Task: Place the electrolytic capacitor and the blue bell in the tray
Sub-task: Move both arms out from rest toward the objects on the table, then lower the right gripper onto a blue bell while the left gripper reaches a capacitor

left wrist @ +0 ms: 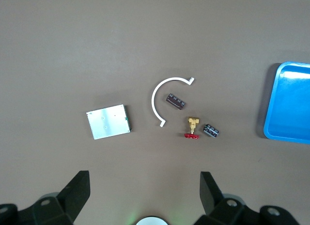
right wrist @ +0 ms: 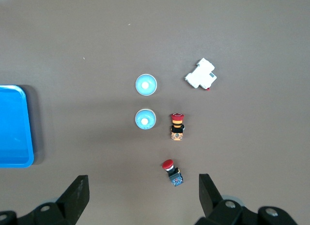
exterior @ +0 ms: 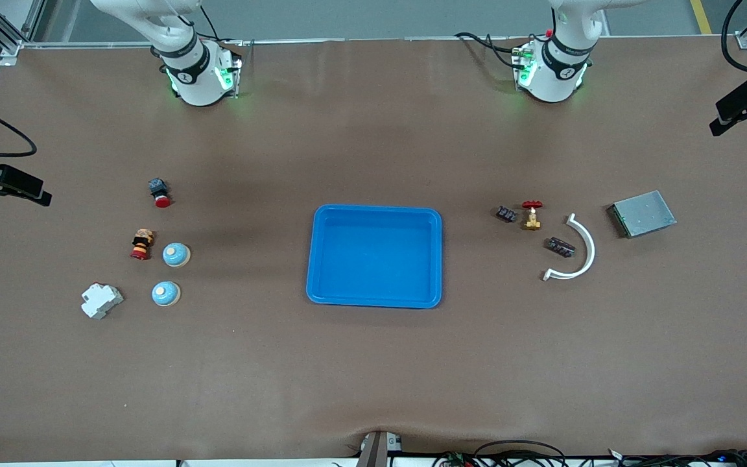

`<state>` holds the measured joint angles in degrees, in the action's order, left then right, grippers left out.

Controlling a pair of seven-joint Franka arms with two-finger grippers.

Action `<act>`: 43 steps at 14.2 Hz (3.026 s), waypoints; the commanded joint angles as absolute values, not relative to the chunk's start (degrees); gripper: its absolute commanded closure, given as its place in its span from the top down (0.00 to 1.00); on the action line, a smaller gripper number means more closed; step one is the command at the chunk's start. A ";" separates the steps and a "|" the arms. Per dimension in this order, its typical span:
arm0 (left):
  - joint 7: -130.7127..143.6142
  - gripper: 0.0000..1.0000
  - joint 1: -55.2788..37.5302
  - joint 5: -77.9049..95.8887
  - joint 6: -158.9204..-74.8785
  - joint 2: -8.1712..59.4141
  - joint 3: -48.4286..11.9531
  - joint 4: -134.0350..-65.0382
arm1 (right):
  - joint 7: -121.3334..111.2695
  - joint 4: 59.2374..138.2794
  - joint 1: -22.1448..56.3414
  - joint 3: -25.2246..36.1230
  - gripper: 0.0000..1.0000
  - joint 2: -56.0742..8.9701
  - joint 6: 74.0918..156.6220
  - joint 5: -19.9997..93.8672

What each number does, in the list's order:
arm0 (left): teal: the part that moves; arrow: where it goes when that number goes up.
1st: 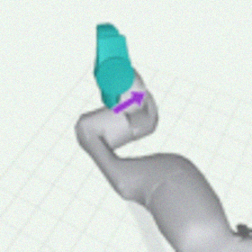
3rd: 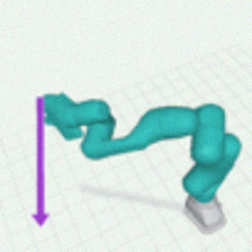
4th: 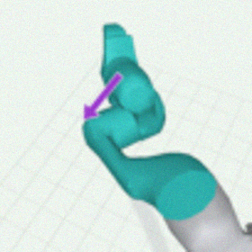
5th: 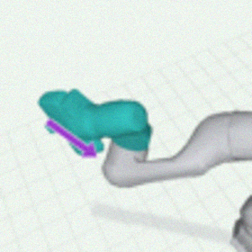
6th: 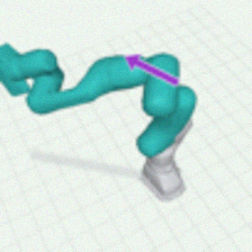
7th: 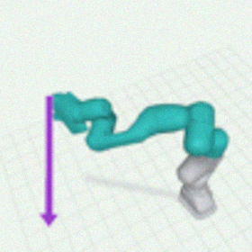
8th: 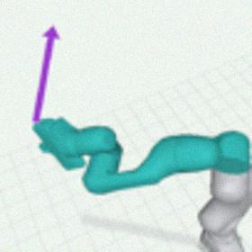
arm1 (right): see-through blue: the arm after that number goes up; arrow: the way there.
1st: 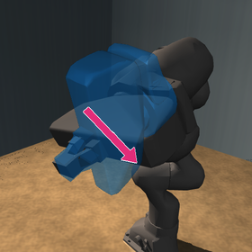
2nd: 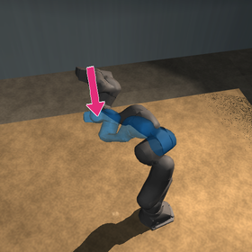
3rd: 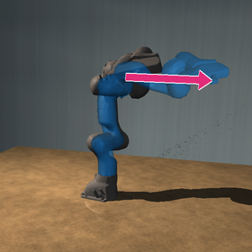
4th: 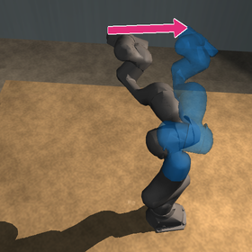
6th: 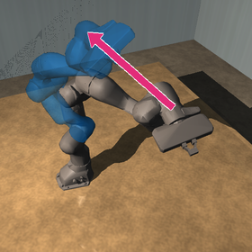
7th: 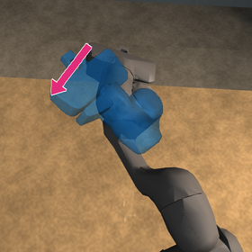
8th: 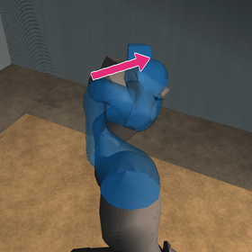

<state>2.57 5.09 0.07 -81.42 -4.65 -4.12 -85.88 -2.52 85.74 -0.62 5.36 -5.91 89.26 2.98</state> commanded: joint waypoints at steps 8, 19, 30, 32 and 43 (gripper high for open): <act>2.63 1.00 5.10 -2.55 -80.51 -4.92 -4.57 -86.22 | -1.93 88.24 -1.14 4.83 1.00 -4.04 90.26 3.16; 10.89 1.00 4.57 -1.93 -88.58 -3.43 -6.15 -96.84 | -2.29 92.80 -1.14 4.75 1.00 -1.50 91.31 3.25; 25.39 1.00 4.66 -1.93 -103.09 -5.80 -11.95 -115.21 | -2.37 115.82 0.35 4.48 1.00 0.97 112.30 2.64; 27.59 1.00 4.83 -1.85 -105.19 -6.32 -13.44 -118.02 | -2.46 119.86 0.44 4.48 1.00 0.44 117.57 2.64; 28.65 1.00 5.19 -1.85 -119.79 -7.74 -13.71 -132.19 | -1.94 126.39 2.37 4.48 1.00 -13.25 139.82 2.72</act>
<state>28.07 4.77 -1.31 -118.33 -6.05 -13.34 -130.11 -2.59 126.62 1.64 4.32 -10.82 137.18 3.00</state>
